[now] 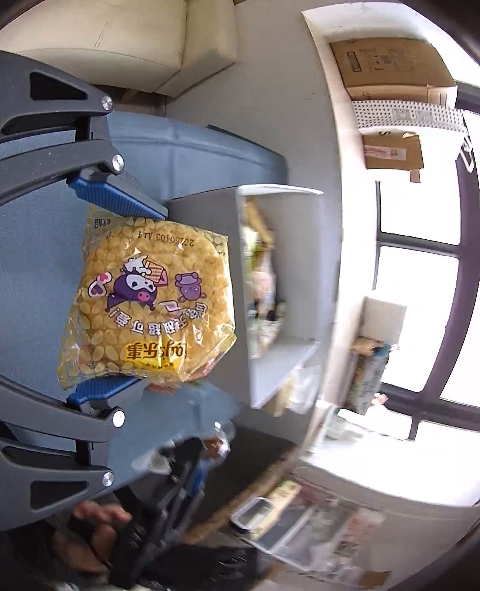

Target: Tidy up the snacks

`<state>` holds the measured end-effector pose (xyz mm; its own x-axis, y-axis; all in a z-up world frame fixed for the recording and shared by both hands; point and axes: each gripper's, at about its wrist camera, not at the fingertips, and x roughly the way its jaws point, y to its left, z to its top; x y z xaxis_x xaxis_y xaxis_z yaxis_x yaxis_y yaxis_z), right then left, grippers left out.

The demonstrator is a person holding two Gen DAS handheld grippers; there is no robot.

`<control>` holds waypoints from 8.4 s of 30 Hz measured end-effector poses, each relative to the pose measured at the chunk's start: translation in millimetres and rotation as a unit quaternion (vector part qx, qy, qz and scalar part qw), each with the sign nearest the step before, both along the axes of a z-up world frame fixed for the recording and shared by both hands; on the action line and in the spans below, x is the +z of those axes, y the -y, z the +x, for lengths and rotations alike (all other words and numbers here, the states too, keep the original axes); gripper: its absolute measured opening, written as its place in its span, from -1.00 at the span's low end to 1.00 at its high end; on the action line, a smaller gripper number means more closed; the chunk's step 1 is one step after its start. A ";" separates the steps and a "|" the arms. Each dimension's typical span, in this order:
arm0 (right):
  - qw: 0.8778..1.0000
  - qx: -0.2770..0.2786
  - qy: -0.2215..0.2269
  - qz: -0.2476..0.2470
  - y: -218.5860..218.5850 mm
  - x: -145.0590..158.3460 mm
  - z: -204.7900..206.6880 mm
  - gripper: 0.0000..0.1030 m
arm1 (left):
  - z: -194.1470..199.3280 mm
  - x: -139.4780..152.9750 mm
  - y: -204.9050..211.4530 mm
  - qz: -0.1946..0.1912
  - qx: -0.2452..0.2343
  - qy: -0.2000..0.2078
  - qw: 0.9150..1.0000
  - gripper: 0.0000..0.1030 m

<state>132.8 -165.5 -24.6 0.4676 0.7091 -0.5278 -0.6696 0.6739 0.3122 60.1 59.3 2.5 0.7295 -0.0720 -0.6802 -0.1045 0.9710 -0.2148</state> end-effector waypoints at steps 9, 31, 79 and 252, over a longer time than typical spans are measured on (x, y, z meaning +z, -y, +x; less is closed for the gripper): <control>1.000 -0.017 0.012 -0.005 -42.7 46.4 93.2 -0.15 | 105.2 46.9 -28.9 -0.009 0.020 0.016 1.000 0.53; 0.998 -0.064 -0.010 -0.018 -47.9 37.6 145.8 1.00 | 167.0 2.3 -39.3 0.026 0.024 -0.036 0.999 1.00; 0.989 -0.096 -0.100 -0.052 -21.9 -112.8 93.4 -0.28 | -27.0 -73.2 -9.8 -0.003 0.018 -0.034 0.999 1.00; 0.996 -0.081 -0.027 0.016 125.7 -59.3 -6.5 -0.34 | 127.3 -121.1 121.4 0.052 -0.058 -0.116 0.990 0.24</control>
